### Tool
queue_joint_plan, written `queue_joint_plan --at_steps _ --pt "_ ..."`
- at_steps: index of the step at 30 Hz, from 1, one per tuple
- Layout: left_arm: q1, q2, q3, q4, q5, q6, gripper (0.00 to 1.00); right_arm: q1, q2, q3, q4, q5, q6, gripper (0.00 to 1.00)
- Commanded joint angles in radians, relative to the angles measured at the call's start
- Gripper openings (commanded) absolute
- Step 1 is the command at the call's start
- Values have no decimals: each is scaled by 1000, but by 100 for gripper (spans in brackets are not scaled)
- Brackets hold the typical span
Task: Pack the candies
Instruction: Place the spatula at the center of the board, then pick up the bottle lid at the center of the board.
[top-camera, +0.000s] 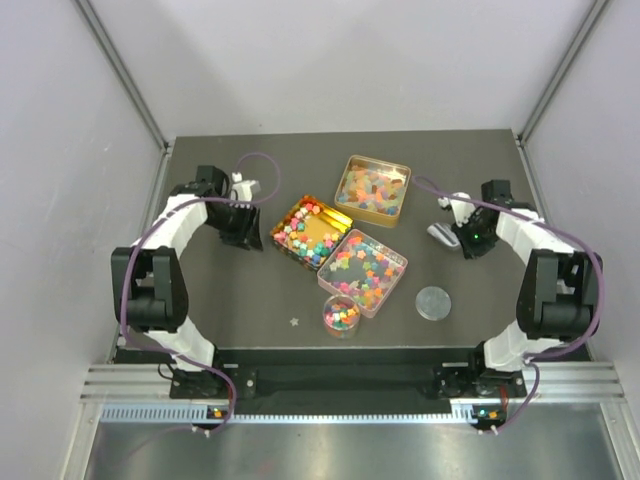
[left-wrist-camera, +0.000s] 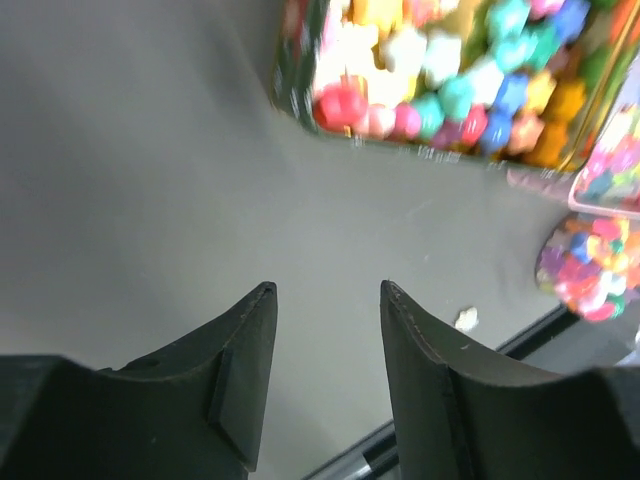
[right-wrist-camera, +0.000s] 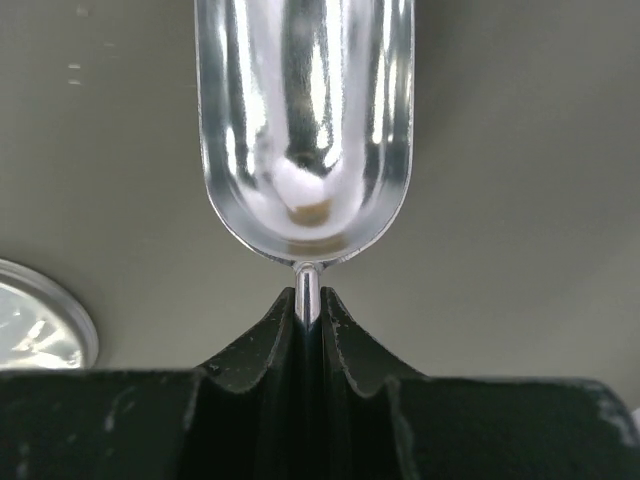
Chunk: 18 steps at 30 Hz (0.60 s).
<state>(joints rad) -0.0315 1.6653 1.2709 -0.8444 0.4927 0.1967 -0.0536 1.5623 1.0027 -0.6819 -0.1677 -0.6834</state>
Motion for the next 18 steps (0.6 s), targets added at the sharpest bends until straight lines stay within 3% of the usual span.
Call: queue_joint_plan --at_steps 1,2,3,4,6,10,13,18 --pt "-21 2 -64 -1 12 14 50 -52 41 34 42 -38 16 3" --pt "-37 2 -73 -11 14 27 50 -60 42 34 35 -45 10 8" --pt "-47 -4 -79 -31 9 39 50 -61 36 37 22 -73 2 32" --pt "-57 -12 -87 -41 6 55 51 -61 30 43 1 -90 -16 42" --pt "-76 -38 -123 -48 3 90 52 -61 -17 65 -47 -128 -24 52" --pt "-97 -70 -176 -32 26 106 52 -58 -126 138 -129 -147 -4 63" --pt "-128 -78 -203 -19 60 113 52 1 -255 159 -205 -193 -78 65" --pt "-150 -104 -186 -33 104 129 53 271 -452 45 -295 -216 -185 66"
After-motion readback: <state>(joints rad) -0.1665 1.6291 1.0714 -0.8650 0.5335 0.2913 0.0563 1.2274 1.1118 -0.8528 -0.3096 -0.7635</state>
